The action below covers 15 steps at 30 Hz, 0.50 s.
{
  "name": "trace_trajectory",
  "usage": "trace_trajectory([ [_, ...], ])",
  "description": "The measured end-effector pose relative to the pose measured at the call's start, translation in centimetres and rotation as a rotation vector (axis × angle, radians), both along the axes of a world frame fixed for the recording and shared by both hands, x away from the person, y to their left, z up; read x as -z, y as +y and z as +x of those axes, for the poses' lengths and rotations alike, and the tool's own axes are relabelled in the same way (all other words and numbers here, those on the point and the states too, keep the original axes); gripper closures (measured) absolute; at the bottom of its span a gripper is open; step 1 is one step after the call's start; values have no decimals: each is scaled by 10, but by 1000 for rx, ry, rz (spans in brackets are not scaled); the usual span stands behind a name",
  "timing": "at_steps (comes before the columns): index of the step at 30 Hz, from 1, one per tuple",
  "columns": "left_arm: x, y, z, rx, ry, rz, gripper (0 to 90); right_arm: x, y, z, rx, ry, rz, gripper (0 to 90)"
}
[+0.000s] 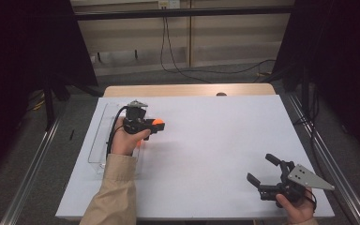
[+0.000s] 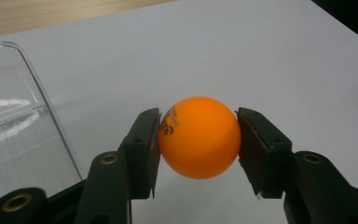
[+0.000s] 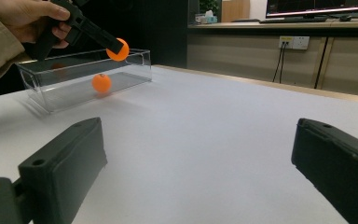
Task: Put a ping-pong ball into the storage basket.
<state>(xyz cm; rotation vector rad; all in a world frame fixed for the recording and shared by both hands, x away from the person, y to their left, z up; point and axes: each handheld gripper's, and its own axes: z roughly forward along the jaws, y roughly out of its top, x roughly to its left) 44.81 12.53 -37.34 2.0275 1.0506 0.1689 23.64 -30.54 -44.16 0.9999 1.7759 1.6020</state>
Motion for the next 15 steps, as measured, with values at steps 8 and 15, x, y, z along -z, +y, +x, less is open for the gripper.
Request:
trace_trajectory([
  [8, -1, 3, 0, -5, -3, 2, 510, 0, 0, 0, 0, 1, 0, 25],
  [15, -2, 6, 0, -15, -2, -6, 510, 0, 0, 0, 0, 1, 2, 25],
])
